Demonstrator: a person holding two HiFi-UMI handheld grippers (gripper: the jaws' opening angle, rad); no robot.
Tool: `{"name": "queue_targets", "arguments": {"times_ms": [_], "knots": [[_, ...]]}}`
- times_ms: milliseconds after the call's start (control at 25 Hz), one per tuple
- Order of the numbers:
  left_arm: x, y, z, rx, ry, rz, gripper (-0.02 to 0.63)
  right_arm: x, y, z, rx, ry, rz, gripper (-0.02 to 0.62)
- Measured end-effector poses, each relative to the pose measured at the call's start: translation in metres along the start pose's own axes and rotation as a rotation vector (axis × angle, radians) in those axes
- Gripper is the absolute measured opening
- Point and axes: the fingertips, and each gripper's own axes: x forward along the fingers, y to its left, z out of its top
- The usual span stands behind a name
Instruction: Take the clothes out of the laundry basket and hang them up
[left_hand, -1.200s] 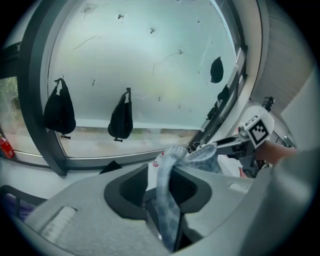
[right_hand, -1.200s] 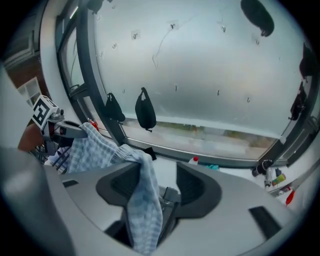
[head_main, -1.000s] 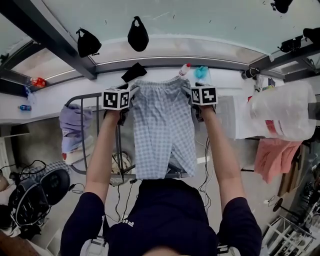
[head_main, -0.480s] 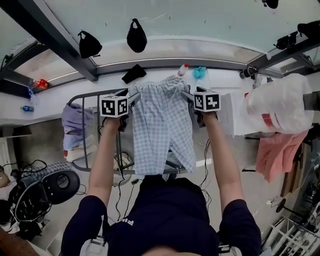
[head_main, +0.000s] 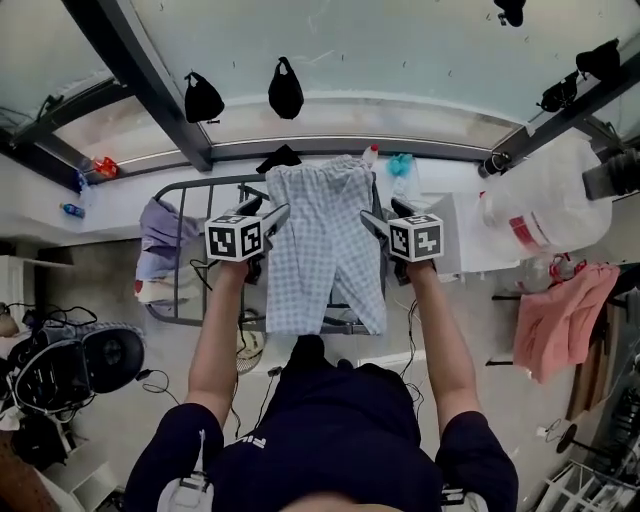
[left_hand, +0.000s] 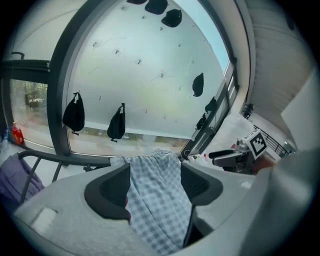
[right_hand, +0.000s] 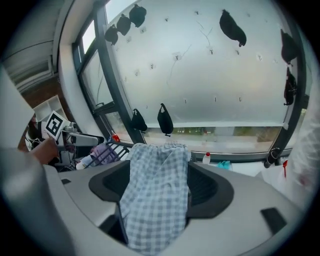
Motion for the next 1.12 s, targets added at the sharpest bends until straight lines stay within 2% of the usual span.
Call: {"name": "queue_targets", "arguments": {"times_ms": [240, 360, 600, 720, 880, 1120], "knots": [[-0.062, -0.046, -0.026, -0.062, -0.109, 0.038, 0.305, -0.062, 0.035, -0.026, -0.009, -0.079, 0.051, 0.353], [-0.09, -0.066, -0.046, -0.083, -0.151, 0.059, 0.31, -0.094, 0.044, -0.048, -0.054, -0.109, 0.047, 0.353], [-0.138, -0.114, -0.087, -0.047, -0.19, 0.115, 0.31, -0.154, 0.064, -0.087, -0.089, -0.162, 0.05, 0.354], [-0.161, -0.137, -0.107, -0.071, -0.233, 0.129, 0.311, -0.18, 0.075, -0.103, -0.092, -0.201, 0.062, 0.354], [-0.185, -0.168, -0.146, -0.114, -0.254, 0.121, 0.311, -0.204, 0.08, -0.134, -0.073, -0.195, 0.113, 0.36], [-0.232, -0.198, -0.208, -0.163, -0.297, 0.202, 0.311, -0.235, 0.096, -0.178, -0.087, -0.208, 0.168, 0.372]]}}
